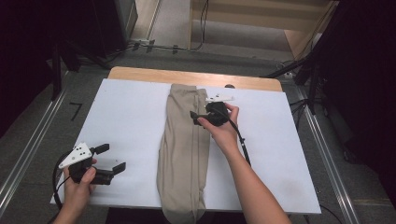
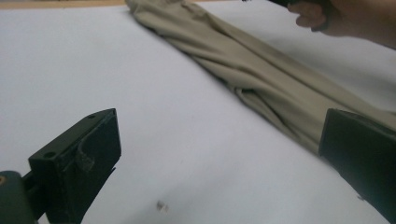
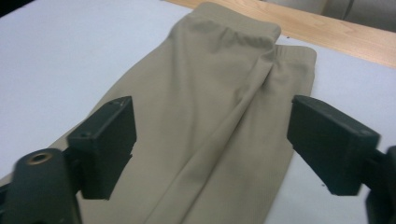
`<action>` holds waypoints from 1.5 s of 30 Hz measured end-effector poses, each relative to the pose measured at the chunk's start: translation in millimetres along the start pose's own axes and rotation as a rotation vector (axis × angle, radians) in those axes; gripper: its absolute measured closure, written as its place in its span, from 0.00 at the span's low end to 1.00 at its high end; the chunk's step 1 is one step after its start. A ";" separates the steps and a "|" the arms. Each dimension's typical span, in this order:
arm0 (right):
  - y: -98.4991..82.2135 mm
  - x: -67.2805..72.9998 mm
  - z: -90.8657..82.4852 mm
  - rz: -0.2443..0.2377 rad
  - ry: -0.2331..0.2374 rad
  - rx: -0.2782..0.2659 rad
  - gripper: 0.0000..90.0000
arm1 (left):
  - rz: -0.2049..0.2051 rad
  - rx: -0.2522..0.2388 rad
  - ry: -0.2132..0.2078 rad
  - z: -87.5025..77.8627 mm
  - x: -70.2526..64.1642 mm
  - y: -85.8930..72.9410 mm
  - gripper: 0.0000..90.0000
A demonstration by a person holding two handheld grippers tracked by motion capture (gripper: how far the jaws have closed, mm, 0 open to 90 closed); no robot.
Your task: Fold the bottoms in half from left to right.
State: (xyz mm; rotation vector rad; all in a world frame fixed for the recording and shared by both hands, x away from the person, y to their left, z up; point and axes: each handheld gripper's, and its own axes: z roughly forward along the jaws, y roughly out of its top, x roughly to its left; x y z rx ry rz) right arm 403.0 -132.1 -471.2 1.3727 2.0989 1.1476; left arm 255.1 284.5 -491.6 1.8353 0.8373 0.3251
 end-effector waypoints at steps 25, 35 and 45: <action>38.2 -30.9 86.0 0.145 -0.135 0.073 0.98 | -0.011 -0.002 -0.051 -0.2 2.6 -6.6 0.00; 46.5 -44.3 60.1 0.083 -0.205 0.048 0.98 | -0.005 0.001 -0.046 0.7 1.7 -6.7 0.00; 25.2 -62.5 85.4 0.071 -0.235 0.136 0.83 | -0.006 0.011 -0.041 1.7 2.0 -6.8 0.00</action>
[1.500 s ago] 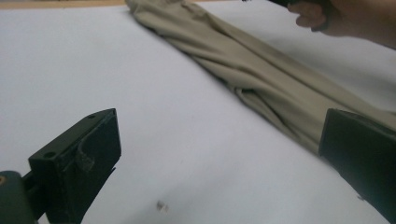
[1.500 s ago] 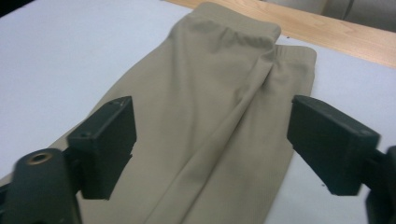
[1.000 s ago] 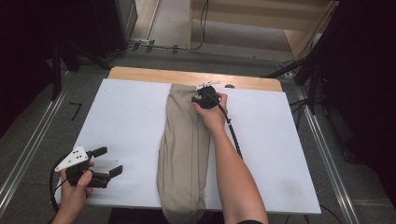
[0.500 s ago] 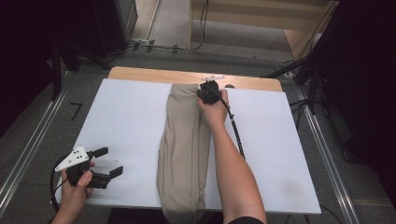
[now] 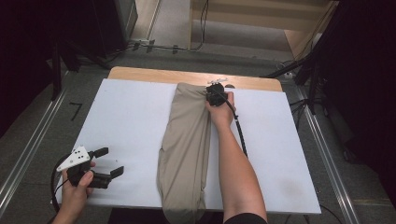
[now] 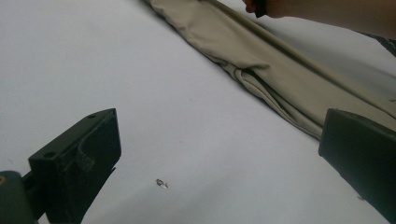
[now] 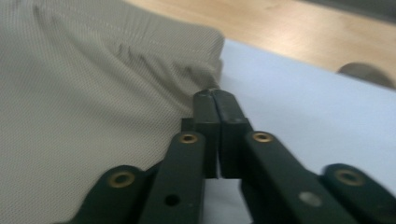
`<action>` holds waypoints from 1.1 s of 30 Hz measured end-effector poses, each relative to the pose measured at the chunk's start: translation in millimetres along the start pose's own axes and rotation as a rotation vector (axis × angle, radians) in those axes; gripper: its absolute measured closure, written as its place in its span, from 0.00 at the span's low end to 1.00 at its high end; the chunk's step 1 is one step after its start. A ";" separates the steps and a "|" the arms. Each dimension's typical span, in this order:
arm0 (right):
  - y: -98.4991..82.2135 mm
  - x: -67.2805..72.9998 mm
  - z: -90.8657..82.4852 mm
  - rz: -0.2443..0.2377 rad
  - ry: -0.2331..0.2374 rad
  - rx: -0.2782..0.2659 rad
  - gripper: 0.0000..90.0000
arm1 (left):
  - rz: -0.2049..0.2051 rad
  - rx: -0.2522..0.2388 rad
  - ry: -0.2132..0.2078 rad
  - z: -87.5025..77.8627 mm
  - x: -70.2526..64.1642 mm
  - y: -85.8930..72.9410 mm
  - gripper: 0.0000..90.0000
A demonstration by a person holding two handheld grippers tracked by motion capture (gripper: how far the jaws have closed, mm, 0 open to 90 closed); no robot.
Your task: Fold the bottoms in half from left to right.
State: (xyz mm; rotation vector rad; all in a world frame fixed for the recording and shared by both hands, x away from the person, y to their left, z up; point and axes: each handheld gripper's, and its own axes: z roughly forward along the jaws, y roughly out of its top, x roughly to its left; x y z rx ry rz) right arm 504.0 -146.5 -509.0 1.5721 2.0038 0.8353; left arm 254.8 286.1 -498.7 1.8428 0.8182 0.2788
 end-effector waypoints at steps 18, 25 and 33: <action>-74.0 1.3 -128.4 -0.030 0.142 -0.129 0.32 | 0.040 0.000 0.011 3.2 -22.9 5.4 0.00; -146.1 28.4 -194.3 -0.112 0.258 -0.116 0.54 | 0.034 0.039 -0.045 22.6 -65.3 7.6 0.04; -224.6 64.2 -239.3 -0.184 0.401 -0.084 0.64 | 0.004 0.136 -0.046 41.6 -113.4 -8.0 0.27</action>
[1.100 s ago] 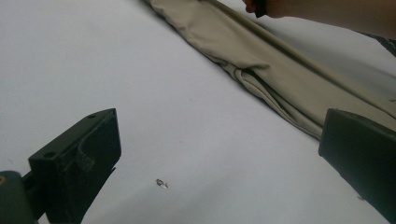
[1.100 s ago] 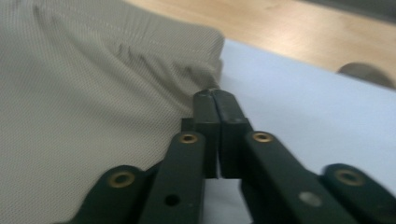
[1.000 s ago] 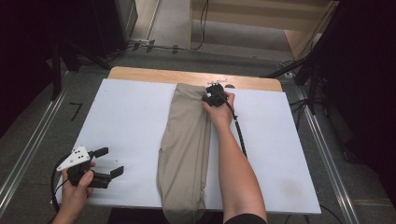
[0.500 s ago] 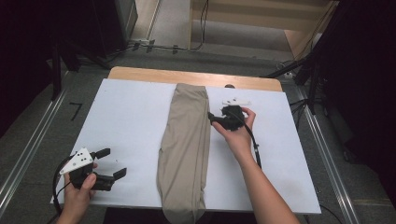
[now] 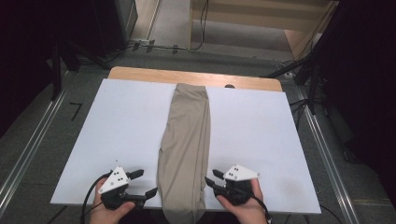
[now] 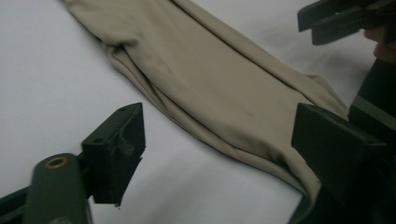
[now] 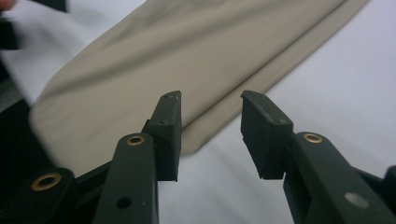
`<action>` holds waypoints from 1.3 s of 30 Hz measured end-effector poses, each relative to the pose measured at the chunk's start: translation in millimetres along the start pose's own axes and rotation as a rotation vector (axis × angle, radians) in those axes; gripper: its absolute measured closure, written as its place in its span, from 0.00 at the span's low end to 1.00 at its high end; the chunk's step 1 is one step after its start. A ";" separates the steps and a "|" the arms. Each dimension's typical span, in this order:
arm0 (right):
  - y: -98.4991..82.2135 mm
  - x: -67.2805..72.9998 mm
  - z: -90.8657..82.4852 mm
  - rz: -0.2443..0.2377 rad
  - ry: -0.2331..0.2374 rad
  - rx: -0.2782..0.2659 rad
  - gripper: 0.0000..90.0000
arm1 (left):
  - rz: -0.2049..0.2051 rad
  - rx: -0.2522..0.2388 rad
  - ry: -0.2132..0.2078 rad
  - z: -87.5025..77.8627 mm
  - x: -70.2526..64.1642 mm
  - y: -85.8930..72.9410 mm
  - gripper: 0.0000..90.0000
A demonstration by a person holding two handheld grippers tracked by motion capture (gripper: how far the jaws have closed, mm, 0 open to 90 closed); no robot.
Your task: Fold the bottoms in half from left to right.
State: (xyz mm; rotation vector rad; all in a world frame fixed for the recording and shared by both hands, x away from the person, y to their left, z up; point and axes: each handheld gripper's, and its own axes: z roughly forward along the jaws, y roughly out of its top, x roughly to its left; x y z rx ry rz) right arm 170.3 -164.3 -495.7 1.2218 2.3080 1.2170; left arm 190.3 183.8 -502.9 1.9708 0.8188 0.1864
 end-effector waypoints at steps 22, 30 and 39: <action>-34.1 26.3 6.3 0.019 0.039 0.080 0.98 | -0.024 0.132 -0.062 24.1 -14.1 -1.5 1.00; -45.9 19.1 -12.9 0.081 0.024 0.062 0.98 | -0.017 0.154 -0.096 10.6 -3.9 -1.5 1.00; -34.4 30.7 -21.1 -0.007 -0.011 -0.054 0.83 | 0.027 0.050 -0.075 4.5 -8.8 0.3 0.66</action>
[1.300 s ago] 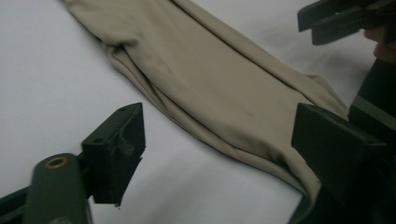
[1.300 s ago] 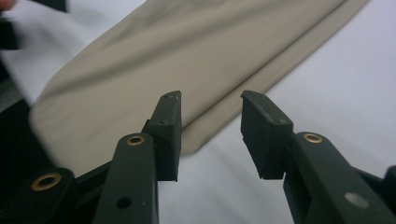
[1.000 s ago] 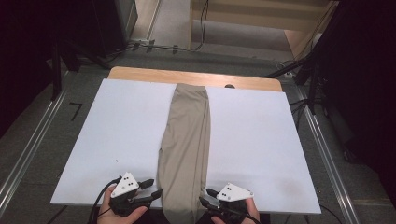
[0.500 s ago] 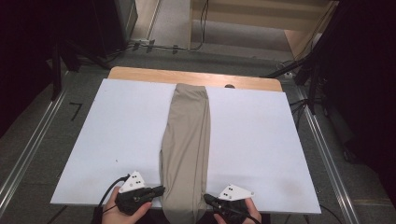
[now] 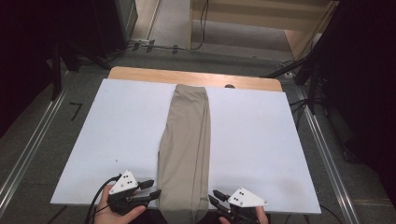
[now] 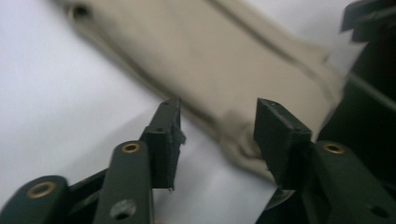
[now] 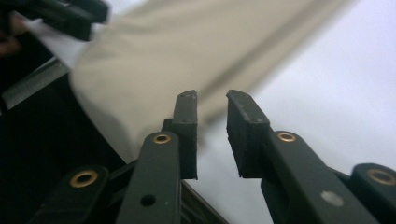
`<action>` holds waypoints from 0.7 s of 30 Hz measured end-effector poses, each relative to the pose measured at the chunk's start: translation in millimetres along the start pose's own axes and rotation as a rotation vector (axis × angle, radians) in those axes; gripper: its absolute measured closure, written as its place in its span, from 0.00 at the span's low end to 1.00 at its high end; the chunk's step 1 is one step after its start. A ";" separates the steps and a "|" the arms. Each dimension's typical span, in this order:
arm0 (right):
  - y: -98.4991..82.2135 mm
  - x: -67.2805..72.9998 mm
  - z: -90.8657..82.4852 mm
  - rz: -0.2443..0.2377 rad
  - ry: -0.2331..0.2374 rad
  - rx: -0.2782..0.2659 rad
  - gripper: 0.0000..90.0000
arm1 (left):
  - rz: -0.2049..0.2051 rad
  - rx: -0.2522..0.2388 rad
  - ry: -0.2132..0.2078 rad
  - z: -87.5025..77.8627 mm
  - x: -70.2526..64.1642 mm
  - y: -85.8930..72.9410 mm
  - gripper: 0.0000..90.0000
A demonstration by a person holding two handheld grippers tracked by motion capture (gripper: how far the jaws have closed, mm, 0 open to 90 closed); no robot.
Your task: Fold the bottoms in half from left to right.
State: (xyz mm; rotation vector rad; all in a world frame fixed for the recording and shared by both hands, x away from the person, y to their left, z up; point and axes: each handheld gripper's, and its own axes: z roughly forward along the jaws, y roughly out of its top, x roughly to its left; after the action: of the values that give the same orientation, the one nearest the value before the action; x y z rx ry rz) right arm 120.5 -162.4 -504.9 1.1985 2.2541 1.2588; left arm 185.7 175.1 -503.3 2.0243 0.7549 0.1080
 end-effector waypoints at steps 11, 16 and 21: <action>4.3 35.0 42.0 -0.122 0.040 0.116 0.97 | 0.065 0.153 -0.101 25.7 -16.7 -1.1 1.00; -7.5 12.7 18.5 -0.056 0.005 0.134 0.97 | 0.069 0.159 -0.104 23.8 -15.1 -2.0 1.00; -10.7 2.1 9.9 -0.045 -0.021 0.157 0.97 | 0.066 0.149 -0.120 23.9 -13.7 -3.2 1.00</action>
State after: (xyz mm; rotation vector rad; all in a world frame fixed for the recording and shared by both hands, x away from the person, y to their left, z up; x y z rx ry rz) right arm 119.5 -158.0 -518.9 1.2006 2.3878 1.0643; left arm 181.9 150.8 -516.2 2.1765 0.6364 -0.0325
